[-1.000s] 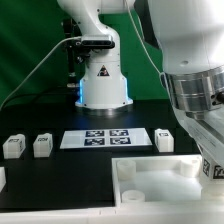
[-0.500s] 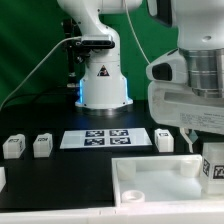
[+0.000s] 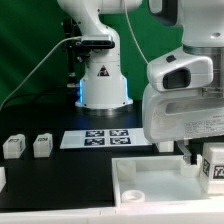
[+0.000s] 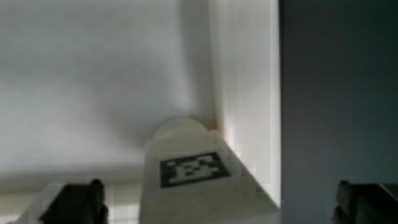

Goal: Assemble one leg

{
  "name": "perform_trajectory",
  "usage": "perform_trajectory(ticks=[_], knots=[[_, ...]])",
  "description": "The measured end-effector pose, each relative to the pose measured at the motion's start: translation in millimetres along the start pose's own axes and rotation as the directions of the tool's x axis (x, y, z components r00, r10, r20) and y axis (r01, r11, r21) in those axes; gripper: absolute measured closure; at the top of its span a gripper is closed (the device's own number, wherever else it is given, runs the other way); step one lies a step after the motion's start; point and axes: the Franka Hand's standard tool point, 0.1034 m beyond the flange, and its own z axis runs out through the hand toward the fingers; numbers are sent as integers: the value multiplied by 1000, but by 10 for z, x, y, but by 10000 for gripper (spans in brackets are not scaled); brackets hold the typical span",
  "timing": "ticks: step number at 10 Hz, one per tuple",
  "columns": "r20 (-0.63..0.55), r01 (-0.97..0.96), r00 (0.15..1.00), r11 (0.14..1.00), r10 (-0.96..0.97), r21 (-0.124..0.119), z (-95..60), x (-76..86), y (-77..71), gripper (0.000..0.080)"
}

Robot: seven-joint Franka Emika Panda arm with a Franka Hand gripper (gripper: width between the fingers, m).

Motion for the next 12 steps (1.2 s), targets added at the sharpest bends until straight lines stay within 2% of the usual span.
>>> perform_trajectory(ticks=[1,2,3,4,6,7,8,9,10,11,12], knots=[[1,3,1000,1000,-3,1,4,-3,-4,238],[1,-41,999,999,41,3,5,-5,-10,373],[1,-42,999,999,42,-7,8,-1,49,498],[0,-92,996,996,92,-6,8,1,46,498],[2,-341,940,940,341,2,10,-1,32,499],[7,-495,869,869,495,7,12,-2,25,499],[9,-570,822,822,570,5,27,-5,26,499],[14,-685,729,729,685,17,32,2,20,500],[22,-770,637,636,770,54,38,34,24,500],[34,-811,584,581,811,77,43,39,28,500],[62,-902,428,421,902,100,53,46,12,500]])
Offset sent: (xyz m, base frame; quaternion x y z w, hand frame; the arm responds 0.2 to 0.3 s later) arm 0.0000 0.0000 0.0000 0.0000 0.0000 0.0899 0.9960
